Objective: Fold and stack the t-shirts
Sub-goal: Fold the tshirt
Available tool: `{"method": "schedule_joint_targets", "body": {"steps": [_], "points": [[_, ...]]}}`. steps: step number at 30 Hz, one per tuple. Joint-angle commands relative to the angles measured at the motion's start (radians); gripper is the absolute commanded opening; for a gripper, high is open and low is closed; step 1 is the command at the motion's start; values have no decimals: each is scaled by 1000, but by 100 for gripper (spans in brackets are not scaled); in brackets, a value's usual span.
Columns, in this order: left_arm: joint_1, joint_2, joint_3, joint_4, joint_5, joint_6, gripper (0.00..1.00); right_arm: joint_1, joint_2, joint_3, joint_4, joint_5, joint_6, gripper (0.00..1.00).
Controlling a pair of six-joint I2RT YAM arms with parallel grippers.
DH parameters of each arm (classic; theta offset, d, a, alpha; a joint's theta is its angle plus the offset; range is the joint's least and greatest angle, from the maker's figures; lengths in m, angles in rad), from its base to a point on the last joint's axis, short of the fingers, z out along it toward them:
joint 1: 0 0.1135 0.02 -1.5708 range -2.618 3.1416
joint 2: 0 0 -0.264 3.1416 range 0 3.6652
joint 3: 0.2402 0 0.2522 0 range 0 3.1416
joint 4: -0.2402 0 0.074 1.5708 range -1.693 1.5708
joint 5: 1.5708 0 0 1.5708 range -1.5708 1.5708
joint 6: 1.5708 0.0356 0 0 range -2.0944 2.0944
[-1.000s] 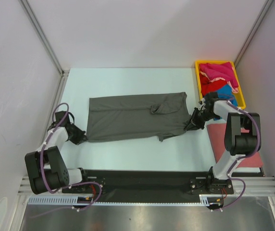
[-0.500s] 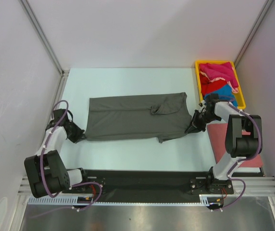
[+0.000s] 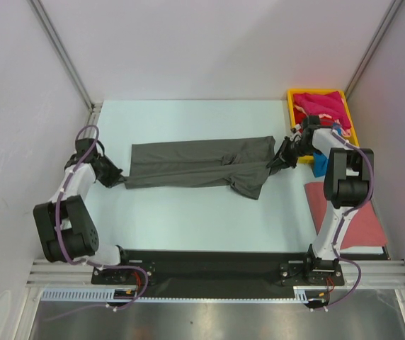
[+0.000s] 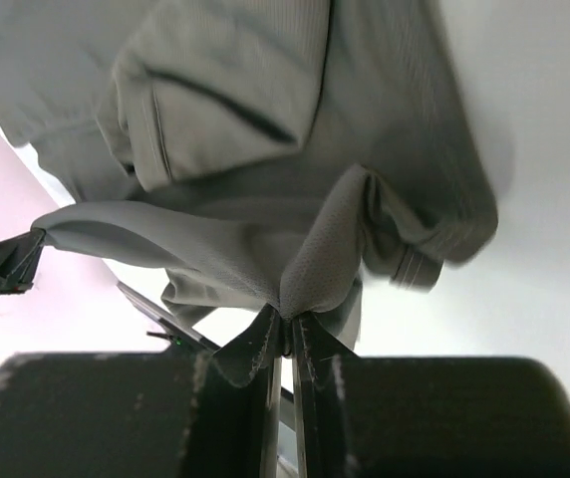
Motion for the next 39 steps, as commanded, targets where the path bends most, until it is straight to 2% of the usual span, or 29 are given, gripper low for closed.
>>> {"method": "schedule_joint_targets", "body": {"steps": [1, 6, 12, 16, 19, 20, 22, 23, 28, 34, 35, 39], "points": [[-19, 64, 102, 34, 31, 19, 0, -13, 58, 99, -29, -23, 21, 11], [-30, 171, 183, 20, 42, 22, 1, -13, 138, 211, -66, -29, 12, 12], [-54, 245, 231, 11, 48, 27, 8, -15, 191, 245, -58, -42, 27, 13], [-53, 267, 226, 23, 45, 26, 9, -15, 207, 265, -38, -50, 24, 15], [-54, 273, 236, 23, 38, 29, 10, -15, 230, 298, -50, -42, 10, 26], [-54, 277, 243, 26, 39, 30, 11, -13, 230, 321, -60, -8, -8, 33], [-54, 284, 249, 21, 41, 33, 14, -12, 198, 326, -87, 64, -28, 40], [-54, 285, 254, 21, 44, 41, 17, -10, 175, 305, -97, 88, -54, 45], [-54, 282, 246, 26, 54, 44, 22, 17, 5, 104, -42, 117, -74, 56], [-54, 288, 236, 34, 71, 44, 24, 40, -89, -76, 106, 125, -34, 54], [-54, 290, 236, 32, 77, 47, 24, 77, -86, -77, 109, 135, -33, 52], [-54, 284, 237, 29, 74, 56, 25, 98, -88, -88, 153, 175, -34, 53]]}}
